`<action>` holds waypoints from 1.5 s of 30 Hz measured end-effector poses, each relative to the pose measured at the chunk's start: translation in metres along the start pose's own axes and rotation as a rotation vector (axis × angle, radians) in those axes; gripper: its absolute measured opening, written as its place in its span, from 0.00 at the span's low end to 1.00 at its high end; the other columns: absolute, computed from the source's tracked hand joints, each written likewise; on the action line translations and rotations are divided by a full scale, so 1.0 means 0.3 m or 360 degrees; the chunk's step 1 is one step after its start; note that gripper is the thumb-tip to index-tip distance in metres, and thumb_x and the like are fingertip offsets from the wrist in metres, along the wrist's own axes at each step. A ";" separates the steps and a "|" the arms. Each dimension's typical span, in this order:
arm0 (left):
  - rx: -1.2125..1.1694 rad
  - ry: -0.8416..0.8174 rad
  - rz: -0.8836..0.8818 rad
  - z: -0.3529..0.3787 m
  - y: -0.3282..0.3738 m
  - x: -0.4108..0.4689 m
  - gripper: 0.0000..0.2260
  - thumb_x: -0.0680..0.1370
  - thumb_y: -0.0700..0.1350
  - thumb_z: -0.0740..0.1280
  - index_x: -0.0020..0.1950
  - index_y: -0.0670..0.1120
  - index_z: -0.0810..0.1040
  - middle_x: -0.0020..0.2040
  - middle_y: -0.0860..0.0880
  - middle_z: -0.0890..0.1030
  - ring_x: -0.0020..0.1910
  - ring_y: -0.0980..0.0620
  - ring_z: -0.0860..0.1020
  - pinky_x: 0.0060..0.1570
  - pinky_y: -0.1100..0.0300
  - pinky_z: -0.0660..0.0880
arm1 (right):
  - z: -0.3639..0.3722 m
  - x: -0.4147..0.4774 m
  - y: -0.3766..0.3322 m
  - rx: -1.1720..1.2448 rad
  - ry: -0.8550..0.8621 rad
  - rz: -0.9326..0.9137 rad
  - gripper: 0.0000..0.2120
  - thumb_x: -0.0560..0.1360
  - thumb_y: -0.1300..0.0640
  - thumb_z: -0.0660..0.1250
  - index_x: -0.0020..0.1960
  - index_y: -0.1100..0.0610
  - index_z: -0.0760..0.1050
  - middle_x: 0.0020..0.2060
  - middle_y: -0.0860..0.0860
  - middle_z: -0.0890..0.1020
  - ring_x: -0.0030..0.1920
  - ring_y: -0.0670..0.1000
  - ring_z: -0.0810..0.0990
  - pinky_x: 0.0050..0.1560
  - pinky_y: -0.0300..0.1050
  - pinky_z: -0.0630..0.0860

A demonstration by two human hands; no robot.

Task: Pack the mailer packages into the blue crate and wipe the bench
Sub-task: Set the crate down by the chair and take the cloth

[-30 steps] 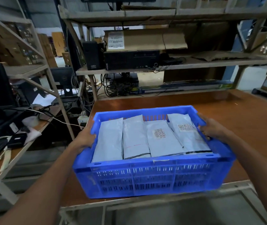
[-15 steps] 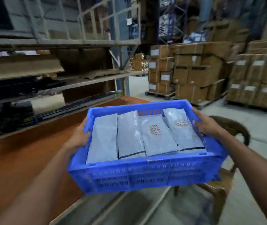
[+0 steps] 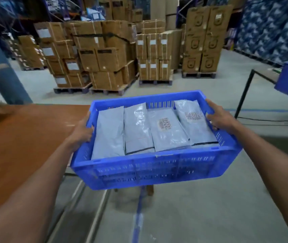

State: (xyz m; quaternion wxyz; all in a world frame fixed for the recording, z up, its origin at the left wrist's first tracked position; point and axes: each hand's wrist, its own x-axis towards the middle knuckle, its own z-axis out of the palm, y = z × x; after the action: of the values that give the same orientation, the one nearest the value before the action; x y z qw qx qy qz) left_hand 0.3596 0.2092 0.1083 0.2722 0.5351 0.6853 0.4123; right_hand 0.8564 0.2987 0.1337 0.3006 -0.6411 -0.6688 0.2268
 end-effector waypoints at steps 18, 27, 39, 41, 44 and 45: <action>0.0259 -0.0396 -0.0104 1.038 -0.118 0.942 0.32 0.81 0.44 0.60 0.75 0.72 0.51 0.60 0.39 0.80 0.52 0.35 0.80 0.43 0.49 0.76 | 0.052 0.659 0.734 -0.0305 0.0124 0.0523 0.33 0.79 0.60 0.59 0.79 0.41 0.54 0.62 0.62 0.78 0.52 0.66 0.80 0.57 0.55 0.75; 0.0461 -0.0349 -0.0179 1.549 -0.299 1.138 0.30 0.82 0.42 0.60 0.79 0.62 0.54 0.61 0.42 0.77 0.54 0.38 0.78 0.52 0.45 0.76 | 0.263 0.921 1.195 -0.0209 0.0098 0.0684 0.32 0.80 0.64 0.58 0.79 0.47 0.54 0.62 0.61 0.78 0.60 0.63 0.77 0.53 0.46 0.67; 0.0675 -0.0271 -0.0302 2.328 -1.105 1.229 0.28 0.82 0.39 0.61 0.80 0.51 0.57 0.60 0.36 0.78 0.53 0.34 0.77 0.46 0.55 0.66 | 0.983 1.114 2.168 -0.0066 -0.0059 0.0762 0.32 0.80 0.61 0.57 0.78 0.39 0.51 0.40 0.61 0.80 0.39 0.59 0.78 0.43 0.46 0.70; 0.0626 -0.0269 -0.0290 2.422 -1.246 1.226 0.30 0.81 0.37 0.60 0.80 0.54 0.55 0.64 0.41 0.76 0.55 0.37 0.78 0.49 0.53 0.70 | 1.113 1.117 2.297 -0.0065 -0.0067 0.0742 0.32 0.81 0.61 0.57 0.79 0.41 0.51 0.39 0.60 0.79 0.38 0.58 0.76 0.41 0.45 0.67; 0.0637 -0.0304 -0.0419 2.521 -1.460 1.253 0.36 0.80 0.37 0.60 0.77 0.69 0.51 0.66 0.45 0.77 0.52 0.37 0.80 0.48 0.44 0.78 | 1.304 1.121 2.453 -0.0062 -0.0085 0.0718 0.33 0.80 0.63 0.57 0.79 0.42 0.50 0.37 0.59 0.78 0.34 0.56 0.74 0.40 0.44 0.65; 0.0643 -0.0298 -0.0461 2.546 -1.527 1.262 0.37 0.79 0.36 0.60 0.76 0.70 0.51 0.64 0.44 0.78 0.49 0.37 0.81 0.47 0.43 0.78 | 1.363 1.122 2.496 -0.0055 -0.0095 0.0718 0.34 0.80 0.63 0.57 0.79 0.42 0.50 0.37 0.59 0.77 0.34 0.55 0.73 0.40 0.44 0.65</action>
State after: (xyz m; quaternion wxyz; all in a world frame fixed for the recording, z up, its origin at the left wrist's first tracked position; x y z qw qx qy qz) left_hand 0.6428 0.7410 -0.6492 0.2782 0.5107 0.7950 0.1724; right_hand 1.1139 0.7229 -0.6376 0.2114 -0.7724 -0.5209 0.2956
